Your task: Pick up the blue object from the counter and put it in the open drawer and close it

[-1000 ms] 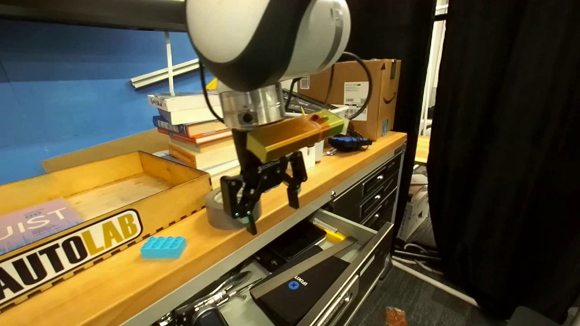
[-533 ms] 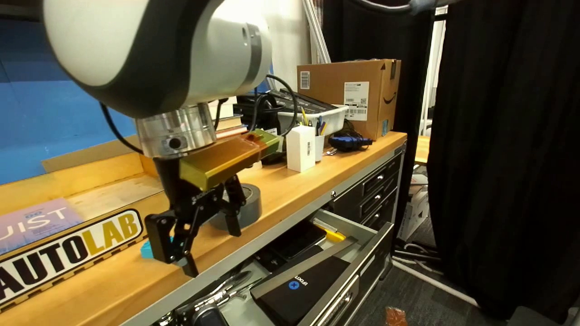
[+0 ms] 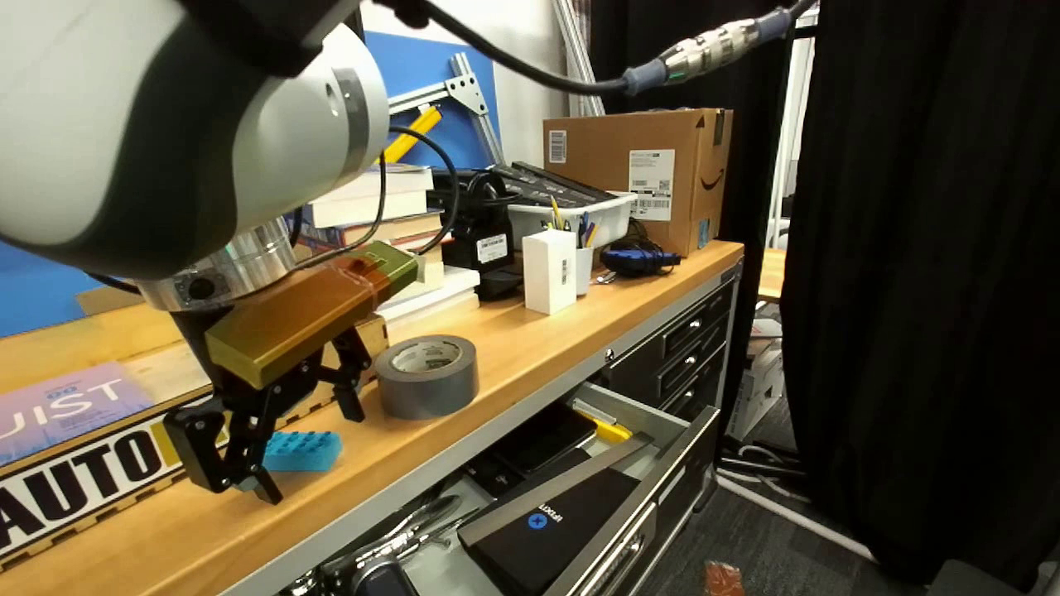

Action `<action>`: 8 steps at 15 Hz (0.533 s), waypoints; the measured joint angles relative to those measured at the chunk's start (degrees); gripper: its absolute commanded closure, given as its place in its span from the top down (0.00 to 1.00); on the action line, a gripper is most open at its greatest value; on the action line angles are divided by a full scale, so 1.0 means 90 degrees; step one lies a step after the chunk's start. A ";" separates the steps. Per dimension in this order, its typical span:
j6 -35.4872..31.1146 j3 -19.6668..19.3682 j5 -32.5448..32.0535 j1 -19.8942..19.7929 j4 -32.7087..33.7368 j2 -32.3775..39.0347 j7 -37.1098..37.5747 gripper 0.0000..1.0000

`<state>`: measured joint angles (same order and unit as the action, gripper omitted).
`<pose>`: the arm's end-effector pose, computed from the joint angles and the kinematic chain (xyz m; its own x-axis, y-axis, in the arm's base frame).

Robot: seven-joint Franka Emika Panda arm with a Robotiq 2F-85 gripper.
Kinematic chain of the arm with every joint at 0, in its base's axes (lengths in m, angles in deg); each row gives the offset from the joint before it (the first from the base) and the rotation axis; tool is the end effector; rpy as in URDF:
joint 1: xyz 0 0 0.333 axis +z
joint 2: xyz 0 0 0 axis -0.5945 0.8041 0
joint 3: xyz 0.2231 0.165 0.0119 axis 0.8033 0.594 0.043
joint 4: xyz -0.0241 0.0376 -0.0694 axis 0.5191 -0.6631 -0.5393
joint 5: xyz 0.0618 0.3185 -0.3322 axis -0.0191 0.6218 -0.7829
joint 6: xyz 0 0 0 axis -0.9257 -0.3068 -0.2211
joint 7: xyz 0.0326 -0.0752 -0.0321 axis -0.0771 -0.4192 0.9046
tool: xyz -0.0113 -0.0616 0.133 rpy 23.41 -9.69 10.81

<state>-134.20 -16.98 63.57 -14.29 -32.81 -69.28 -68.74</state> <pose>0.5527 0.3951 0.2536 0.8408 0.5414 -0.0044 0.5334 -0.8270 0.1775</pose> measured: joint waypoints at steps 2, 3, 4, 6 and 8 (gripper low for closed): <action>0.0001 -0.0067 -0.0140 0.0053 0.0231 0.0173 0.0026 1.00; 0.0001 -0.0098 -0.0189 0.0069 0.0344 0.0255 0.0026 0.92; 0.0002 -0.0124 -0.0210 0.0081 0.0454 0.0338 0.0025 0.74; 0.0006 -0.0162 -0.0214 0.0092 0.0634 0.0472 0.0004 0.58; 0.0008 -0.0195 -0.0214 0.0094 0.0728 0.0554 -0.0015 0.42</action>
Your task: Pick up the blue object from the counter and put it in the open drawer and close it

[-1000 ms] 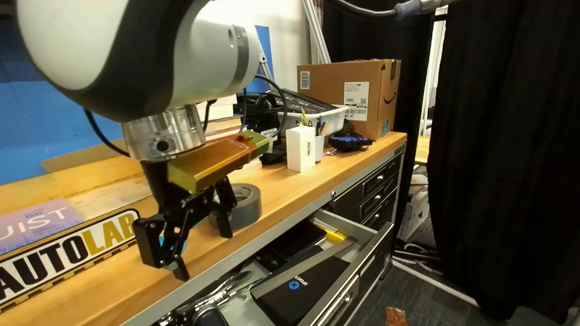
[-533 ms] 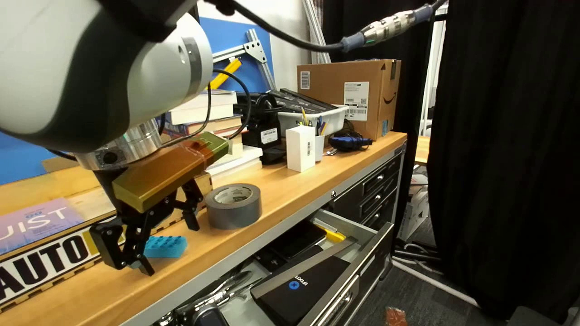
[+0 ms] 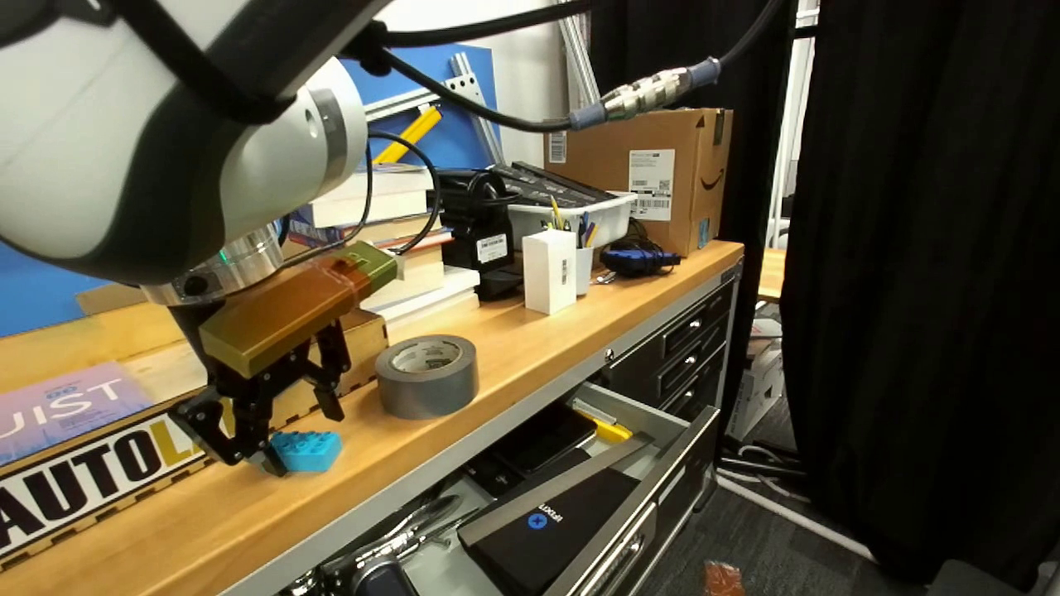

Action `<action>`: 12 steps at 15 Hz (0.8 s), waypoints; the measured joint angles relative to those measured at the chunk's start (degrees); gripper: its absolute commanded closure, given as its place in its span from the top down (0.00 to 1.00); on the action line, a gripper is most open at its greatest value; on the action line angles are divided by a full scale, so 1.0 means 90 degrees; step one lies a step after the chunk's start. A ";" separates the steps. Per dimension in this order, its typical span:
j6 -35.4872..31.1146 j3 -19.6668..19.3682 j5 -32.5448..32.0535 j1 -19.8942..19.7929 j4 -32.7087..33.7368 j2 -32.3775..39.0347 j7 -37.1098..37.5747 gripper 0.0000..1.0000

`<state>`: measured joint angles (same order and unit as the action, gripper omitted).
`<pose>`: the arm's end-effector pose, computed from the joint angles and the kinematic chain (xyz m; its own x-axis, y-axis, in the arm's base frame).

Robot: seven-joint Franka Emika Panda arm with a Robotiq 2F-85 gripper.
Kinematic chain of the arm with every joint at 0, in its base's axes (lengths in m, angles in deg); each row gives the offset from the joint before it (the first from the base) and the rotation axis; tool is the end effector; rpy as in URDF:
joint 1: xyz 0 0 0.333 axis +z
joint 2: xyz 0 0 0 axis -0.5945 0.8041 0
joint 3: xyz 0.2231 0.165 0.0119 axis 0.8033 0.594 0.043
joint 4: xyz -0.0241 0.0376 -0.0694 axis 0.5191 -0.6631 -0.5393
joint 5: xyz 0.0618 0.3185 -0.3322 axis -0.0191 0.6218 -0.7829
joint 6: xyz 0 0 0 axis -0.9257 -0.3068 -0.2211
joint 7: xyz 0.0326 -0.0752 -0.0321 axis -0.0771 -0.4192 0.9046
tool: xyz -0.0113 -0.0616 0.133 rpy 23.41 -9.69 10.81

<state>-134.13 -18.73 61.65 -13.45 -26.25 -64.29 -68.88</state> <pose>0.5858 0.3984 0.2528 0.8431 0.5372 0.0236 0.5233 -0.8298 0.1939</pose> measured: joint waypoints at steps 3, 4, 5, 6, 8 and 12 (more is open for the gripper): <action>0.0013 -0.0064 0.0001 -0.0002 0.0031 0.0061 -0.0096 0.18; 0.0026 -0.0094 0.0001 -0.0004 0.0031 0.0070 -0.0100 0.14; 0.0056 -0.0114 0.0010 -0.0008 0.0034 0.0057 -0.0101 0.17; 0.0129 -0.0138 0.0011 -0.0009 0.0027 0.0036 -0.0093 0.16; 0.0353 -0.0160 0.0069 -0.0025 -0.0088 -0.0088 -0.0079 0.16; 0.0646 -0.0158 0.0091 -0.0033 -0.1052 -0.0819 0.0264 0.16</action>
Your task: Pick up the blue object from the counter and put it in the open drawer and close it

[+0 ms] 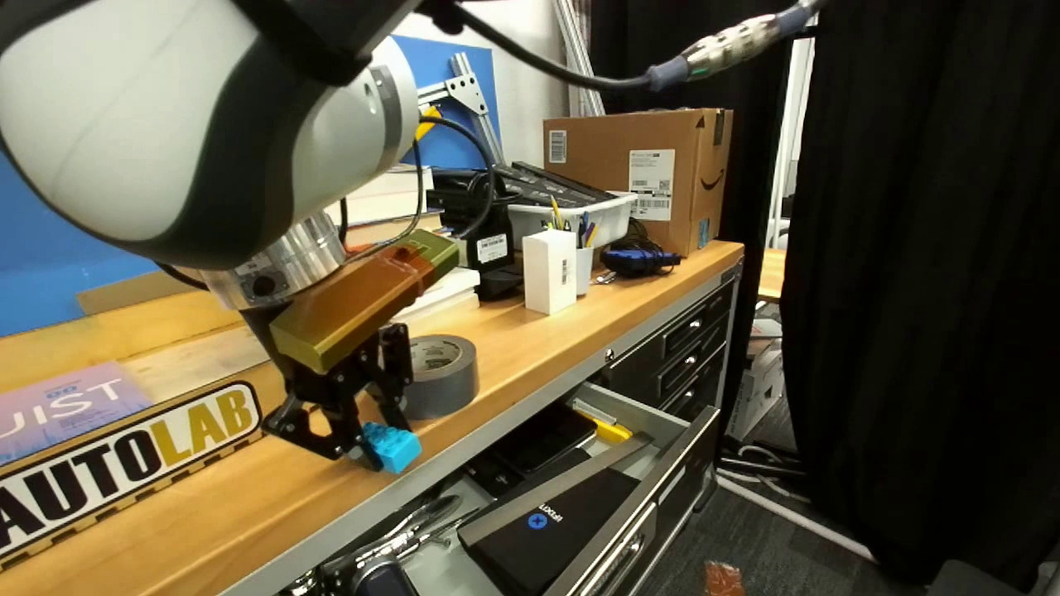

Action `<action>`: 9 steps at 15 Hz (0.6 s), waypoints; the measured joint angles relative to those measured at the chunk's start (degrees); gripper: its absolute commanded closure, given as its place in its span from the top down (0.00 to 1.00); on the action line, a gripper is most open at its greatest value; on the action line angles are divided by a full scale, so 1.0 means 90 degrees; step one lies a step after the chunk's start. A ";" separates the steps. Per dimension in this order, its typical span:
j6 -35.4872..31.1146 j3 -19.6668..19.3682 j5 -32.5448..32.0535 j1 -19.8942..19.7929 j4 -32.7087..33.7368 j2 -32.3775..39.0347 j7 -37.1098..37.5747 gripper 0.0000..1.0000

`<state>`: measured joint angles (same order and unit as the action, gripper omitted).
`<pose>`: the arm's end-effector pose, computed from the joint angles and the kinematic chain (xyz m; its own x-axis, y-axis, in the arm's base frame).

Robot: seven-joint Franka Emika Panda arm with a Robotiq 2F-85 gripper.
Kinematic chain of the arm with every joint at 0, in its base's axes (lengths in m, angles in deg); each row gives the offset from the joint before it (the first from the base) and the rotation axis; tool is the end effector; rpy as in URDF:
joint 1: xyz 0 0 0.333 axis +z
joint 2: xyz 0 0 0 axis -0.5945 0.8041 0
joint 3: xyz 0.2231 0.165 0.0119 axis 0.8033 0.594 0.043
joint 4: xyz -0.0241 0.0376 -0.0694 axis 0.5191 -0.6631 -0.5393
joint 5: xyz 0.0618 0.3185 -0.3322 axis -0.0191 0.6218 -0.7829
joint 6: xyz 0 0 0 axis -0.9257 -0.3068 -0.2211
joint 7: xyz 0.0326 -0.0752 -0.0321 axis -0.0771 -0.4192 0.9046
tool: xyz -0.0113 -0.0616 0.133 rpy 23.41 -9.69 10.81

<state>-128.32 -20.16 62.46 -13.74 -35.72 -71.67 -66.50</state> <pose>0.5493 0.3494 0.2461 0.8820 0.4601 -0.1020 0.4705 -0.8473 0.2464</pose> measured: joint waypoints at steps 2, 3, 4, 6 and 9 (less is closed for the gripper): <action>-0.0031 -0.0017 0.0012 -0.0077 -0.0693 -0.0428 0.0408 0.16; -0.0115 -0.0053 0.0017 -0.0152 -0.1054 -0.0630 0.0679 0.16; -0.0255 -0.0114 0.0022 -0.0258 -0.1419 -0.0817 0.0909 0.16; -0.0604 -0.0294 0.0118 -0.0580 -0.2070 -0.1135 0.1145 0.19; -0.1149 -0.0627 0.0395 -0.1164 -0.2687 -0.1413 0.1108 0.70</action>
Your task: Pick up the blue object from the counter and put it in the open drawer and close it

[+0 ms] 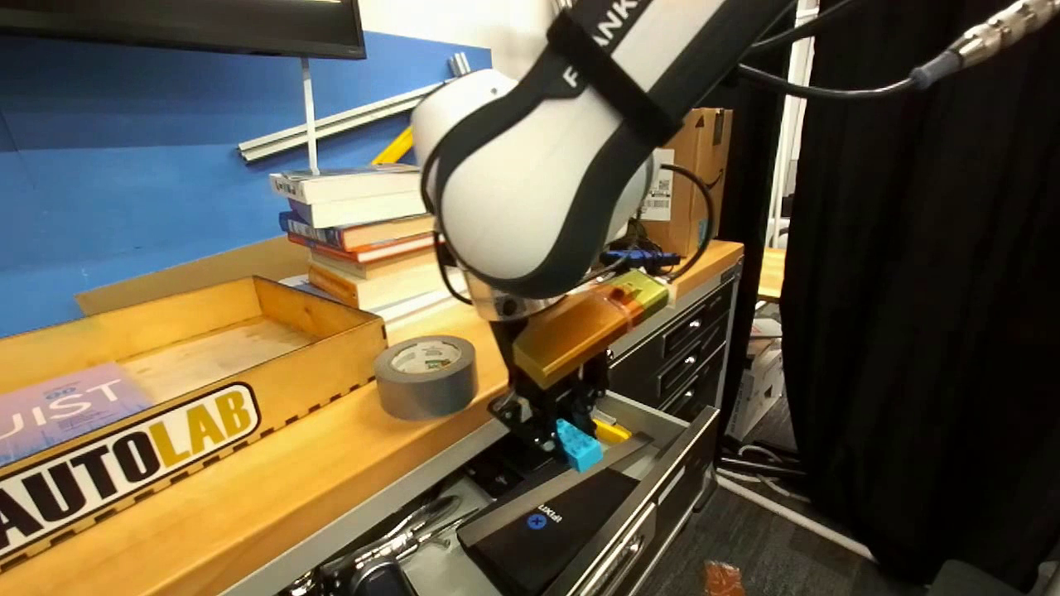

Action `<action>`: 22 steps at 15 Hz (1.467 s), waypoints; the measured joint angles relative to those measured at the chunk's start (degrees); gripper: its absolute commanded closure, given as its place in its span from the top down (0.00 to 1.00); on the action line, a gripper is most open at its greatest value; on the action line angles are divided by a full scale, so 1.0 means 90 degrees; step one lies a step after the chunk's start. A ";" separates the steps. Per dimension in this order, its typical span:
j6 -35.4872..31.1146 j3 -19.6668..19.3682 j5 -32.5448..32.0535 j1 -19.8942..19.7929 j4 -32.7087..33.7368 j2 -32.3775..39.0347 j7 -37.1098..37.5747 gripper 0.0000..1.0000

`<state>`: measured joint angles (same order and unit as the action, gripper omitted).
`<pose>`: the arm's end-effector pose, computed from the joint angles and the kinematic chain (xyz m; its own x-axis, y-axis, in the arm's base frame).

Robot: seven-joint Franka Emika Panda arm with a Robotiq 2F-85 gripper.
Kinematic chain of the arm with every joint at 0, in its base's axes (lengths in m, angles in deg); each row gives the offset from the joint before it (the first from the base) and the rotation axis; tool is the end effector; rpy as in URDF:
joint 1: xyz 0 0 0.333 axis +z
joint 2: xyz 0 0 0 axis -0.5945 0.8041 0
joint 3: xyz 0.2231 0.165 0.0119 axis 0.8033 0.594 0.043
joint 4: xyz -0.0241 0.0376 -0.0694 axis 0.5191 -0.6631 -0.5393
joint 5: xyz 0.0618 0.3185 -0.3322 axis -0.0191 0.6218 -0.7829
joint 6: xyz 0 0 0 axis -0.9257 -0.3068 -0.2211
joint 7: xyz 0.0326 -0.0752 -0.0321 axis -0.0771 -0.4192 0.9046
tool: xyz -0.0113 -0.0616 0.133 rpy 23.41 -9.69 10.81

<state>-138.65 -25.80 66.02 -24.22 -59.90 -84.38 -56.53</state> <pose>0.5198 0.1614 0.1866 0.9943 0.0428 -0.0974 0.0654 -0.9678 0.2429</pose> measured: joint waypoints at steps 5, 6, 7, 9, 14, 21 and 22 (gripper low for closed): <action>-0.0547 -0.0243 0.0568 -0.0588 -0.0519 -0.0266 -0.0448 1.00; -0.0547 -0.0244 0.0613 -0.0624 -0.0695 -0.0400 -0.0493 1.00; -0.0540 -0.0244 0.0643 -0.0642 -0.0893 -0.0539 -0.0530 1.00; -0.0394 -0.0244 0.0696 -0.0649 -0.1249 -0.0731 -0.0623 1.00; -0.0161 -0.0239 0.0904 -0.0650 -0.1341 -0.0154 -0.1508 1.00; 0.0297 -0.0201 0.1454 -0.0661 -0.0189 0.1275 -0.2896 1.00; 0.0346 -0.0197 0.1566 -0.0661 0.0010 0.1409 -0.2875 1.00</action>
<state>-135.54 -27.57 80.12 -30.17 -59.81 -71.69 -82.41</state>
